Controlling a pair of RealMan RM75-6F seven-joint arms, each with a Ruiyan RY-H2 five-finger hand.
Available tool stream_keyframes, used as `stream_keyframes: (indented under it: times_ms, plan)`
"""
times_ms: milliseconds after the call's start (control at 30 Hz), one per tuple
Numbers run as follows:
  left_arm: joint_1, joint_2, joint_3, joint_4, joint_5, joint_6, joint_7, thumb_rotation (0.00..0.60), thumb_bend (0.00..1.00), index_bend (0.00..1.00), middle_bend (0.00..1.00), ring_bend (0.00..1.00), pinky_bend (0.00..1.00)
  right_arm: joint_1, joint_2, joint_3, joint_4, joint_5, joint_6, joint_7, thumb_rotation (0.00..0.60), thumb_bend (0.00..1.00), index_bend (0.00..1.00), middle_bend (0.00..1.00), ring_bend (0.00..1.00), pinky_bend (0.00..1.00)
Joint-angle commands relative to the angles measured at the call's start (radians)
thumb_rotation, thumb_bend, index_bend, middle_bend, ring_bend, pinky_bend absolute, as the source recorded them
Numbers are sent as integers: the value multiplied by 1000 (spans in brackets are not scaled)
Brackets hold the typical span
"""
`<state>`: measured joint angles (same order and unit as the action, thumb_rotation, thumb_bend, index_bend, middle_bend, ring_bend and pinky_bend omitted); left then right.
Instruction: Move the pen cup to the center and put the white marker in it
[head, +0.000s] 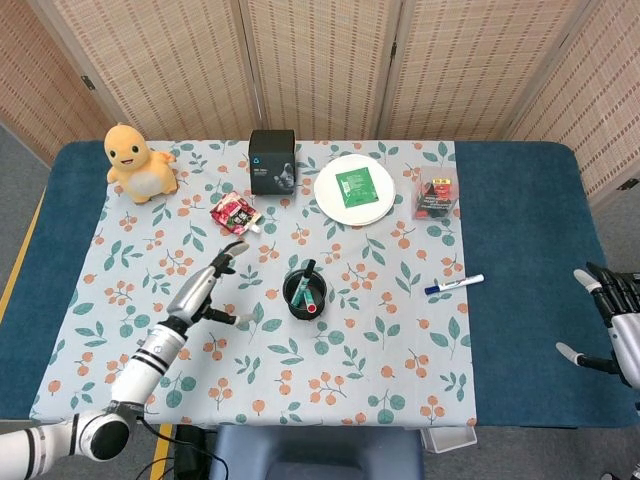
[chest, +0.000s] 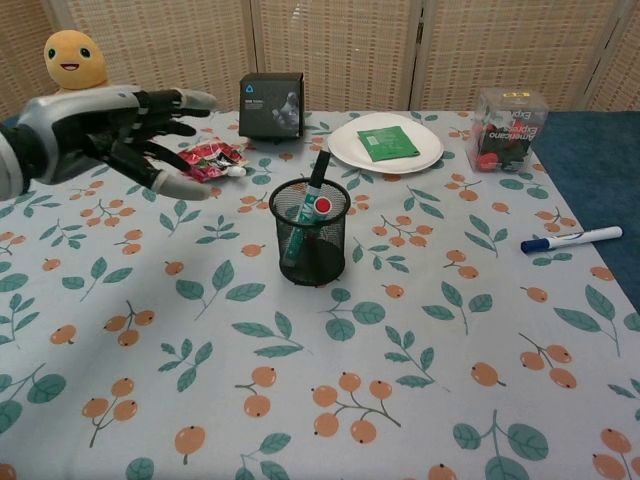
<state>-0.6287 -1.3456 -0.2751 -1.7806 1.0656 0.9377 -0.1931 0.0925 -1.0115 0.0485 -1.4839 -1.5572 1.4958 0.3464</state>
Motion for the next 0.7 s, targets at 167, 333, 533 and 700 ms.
stream_keyframes:
  times_ms: [167,333,533,700]
  plan:
    - [172,235,151,-109,131,176,149,600,127,0,0,0,238,11,-17,6,-33,27,-33,-99,600,101,73,0,0,0]
    - [278,246,232,-16,297,342,194,600,128,0,0,0,237,24,-29,16,-57,77,-79,-182,600,102,73,0,0,0]
    - [376,250,288,83,413,480,136,600,127,0,0,0,237,70,-25,43,-84,208,-211,-310,600,120,73,11,0,0]
    - [398,263,290,132,433,498,71,600,127,0,0,0,237,185,17,70,-75,285,-426,-357,600,134,175,42,0,0]
